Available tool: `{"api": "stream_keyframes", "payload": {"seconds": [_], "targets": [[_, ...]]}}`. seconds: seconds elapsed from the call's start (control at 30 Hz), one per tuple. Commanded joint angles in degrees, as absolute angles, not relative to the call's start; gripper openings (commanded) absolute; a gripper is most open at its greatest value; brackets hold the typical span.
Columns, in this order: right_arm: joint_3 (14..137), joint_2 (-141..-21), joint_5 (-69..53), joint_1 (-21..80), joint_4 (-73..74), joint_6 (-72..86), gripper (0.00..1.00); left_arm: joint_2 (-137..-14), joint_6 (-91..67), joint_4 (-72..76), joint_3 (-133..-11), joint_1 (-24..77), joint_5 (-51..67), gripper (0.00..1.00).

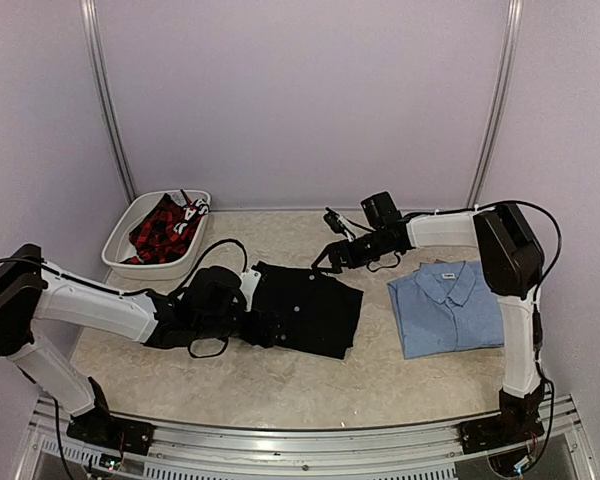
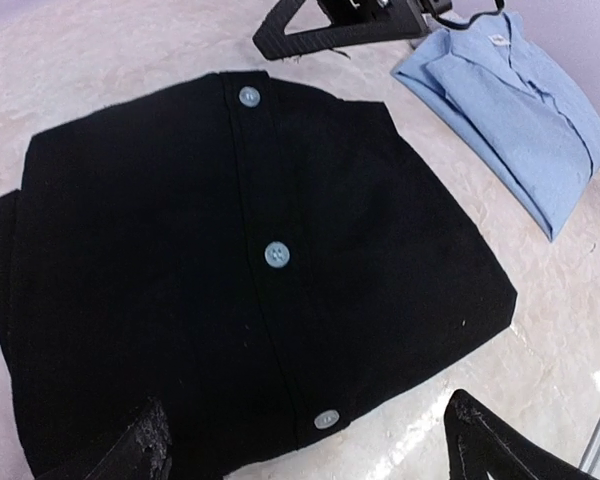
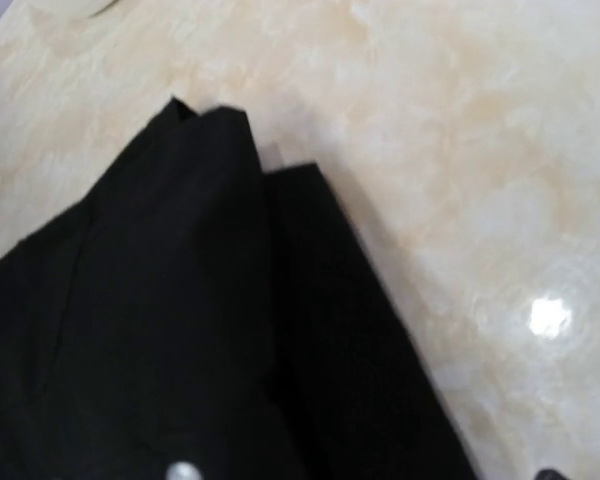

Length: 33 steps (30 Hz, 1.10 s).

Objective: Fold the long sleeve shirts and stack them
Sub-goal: Pick up the square-folded shirt from the center of the board.

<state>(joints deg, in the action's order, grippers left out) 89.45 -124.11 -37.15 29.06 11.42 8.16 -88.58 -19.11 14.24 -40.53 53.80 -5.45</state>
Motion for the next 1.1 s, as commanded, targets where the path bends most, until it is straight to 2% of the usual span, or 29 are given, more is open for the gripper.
{"api": "stream_keyframes", "payload": {"seconds": [0.0, 0.5, 0.8, 1.07], "targets": [[91.96, -128.57, -44.07, 28.56, 14.46, 7.14, 0.97, -89.82, -19.03, 16.18, -38.24, 54.68, -4.86, 0.87], [82.72, -124.85, -40.30, 27.71, 12.07, 7.69, 0.95, -91.04, -18.55, 17.57, -37.44, 56.16, -4.80, 0.84], [85.17, -125.88, -41.77, 27.22, 16.51, 4.05, 0.94, -93.72, -16.56, 12.56, -39.97, 56.16, -5.84, 0.85], [89.24, -127.35, -41.86, 25.15, 16.29, 3.14, 0.94, -91.99, -15.98, 12.91, -35.93, 57.11, -5.77, 0.84]]}}
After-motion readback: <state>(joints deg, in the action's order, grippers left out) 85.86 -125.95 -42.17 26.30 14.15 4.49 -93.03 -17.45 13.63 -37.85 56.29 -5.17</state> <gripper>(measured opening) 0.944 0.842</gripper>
